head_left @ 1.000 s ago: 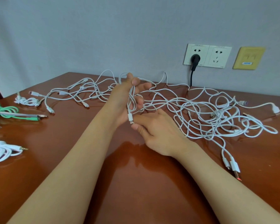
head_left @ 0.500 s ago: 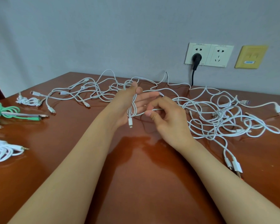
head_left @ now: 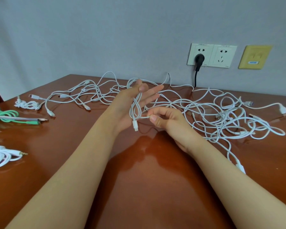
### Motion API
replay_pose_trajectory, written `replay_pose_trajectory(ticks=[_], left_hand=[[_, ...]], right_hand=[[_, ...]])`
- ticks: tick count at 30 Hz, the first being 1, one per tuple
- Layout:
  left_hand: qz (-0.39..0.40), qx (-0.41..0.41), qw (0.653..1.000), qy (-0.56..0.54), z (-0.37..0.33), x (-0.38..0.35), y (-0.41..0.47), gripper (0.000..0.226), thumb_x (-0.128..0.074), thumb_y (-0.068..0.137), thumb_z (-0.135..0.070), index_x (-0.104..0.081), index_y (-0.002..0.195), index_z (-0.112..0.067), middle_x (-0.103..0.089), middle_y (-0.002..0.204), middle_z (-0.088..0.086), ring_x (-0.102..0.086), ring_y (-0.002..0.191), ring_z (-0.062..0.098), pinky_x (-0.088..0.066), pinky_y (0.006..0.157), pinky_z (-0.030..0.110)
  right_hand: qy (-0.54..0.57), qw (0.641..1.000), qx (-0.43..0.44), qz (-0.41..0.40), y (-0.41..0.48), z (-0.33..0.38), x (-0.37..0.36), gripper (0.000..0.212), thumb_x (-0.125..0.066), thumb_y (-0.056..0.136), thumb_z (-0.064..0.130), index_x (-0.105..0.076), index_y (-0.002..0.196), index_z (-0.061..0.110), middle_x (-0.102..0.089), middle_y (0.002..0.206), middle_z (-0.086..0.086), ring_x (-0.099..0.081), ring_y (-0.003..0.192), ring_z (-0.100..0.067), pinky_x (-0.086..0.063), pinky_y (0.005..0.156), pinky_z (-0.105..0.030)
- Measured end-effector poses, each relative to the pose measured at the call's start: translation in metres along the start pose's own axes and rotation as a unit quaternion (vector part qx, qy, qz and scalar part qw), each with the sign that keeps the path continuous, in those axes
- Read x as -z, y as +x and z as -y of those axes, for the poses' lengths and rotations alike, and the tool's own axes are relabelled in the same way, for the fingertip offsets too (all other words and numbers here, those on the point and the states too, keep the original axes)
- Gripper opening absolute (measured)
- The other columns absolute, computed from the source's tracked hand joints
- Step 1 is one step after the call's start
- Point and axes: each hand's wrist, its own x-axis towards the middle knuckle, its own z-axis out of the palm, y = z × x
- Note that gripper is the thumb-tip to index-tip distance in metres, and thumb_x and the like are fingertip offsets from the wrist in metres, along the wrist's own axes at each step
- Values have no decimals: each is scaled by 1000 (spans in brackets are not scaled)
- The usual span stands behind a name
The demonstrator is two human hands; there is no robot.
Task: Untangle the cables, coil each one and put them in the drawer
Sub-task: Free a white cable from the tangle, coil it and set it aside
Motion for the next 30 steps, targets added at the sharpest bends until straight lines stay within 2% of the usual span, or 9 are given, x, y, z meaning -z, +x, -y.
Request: replay_pose_trajectory(ticks=[4,8,14,16,19,22,25,27,30], left_hand=[[-1,7,1000,12,7,-6,1,41,-24,103,-25,-35,64,-17,-73,89,1,-67,90,13,-52,81,26],[-26,-19,999,40,9,-6,3,42,-25,103,-27,-36,64,-17,-73,88,-2,-66,93,11,-53,80,25],[-70,16,997,36,12,-9,5,42,-29,103,-27,-40,66,-11,-73,74,9,-71,71,13,-58,61,24],[-108,14,992,62,13,-8,6,40,-31,103,-25,-40,67,-10,-70,69,9,-70,61,13,-57,53,24],[-163,17,975,151,19,-4,9,36,-34,103,-23,-41,70,-9,-56,63,10,-62,45,17,-49,41,22],[-150,42,958,240,22,-2,8,37,-36,102,-23,-45,70,-8,-52,64,17,-54,59,24,-38,48,25],[-127,61,941,307,18,-2,2,39,-36,101,-14,-42,62,-9,-49,38,-2,-48,34,9,-34,38,13],[-111,64,917,378,18,-2,2,35,-36,94,-3,-45,61,-10,-49,38,-5,-50,38,9,-38,42,16],[-97,72,860,497,20,-7,2,33,-32,86,3,-49,60,-9,-53,46,5,-54,43,20,-46,43,25]], right_hand=[[-6,1000,7,-3,0,1,-3,25,-56,89,0,-66,76,18,-65,63,11,-58,63,0,-46,65,-11],[-11,1000,0,22,0,2,-1,27,-56,89,-1,-64,74,19,-60,67,4,-56,66,-7,-46,70,-20],[-76,996,45,-19,-1,2,0,25,-66,81,-1,-65,68,20,-61,57,14,-53,58,3,-42,63,-9],[-92,993,66,-40,1,0,-3,28,-70,77,-2,-61,67,22,-56,57,12,-51,59,-3,-41,62,-16],[-142,983,95,-71,3,-3,-6,40,-73,70,-3,-48,66,28,-47,62,7,-47,62,-15,-44,62,-31],[-258,955,130,-68,-2,-2,-7,41,-74,70,6,-36,68,23,-51,62,9,-49,60,-13,-43,60,-32],[-324,933,151,-35,-7,4,-8,42,-74,73,18,-32,72,21,-50,68,16,-50,62,-10,-43,61,-27],[-354,922,156,-20,-9,6,-10,47,-77,70,25,-29,74,26,-48,72,11,-50,63,-8,-38,60,-22],[-324,932,159,-37,-8,5,-11,49,-75,62,18,-30,76,29,-49,77,9,-50,64,-17,-39,59,-34]])
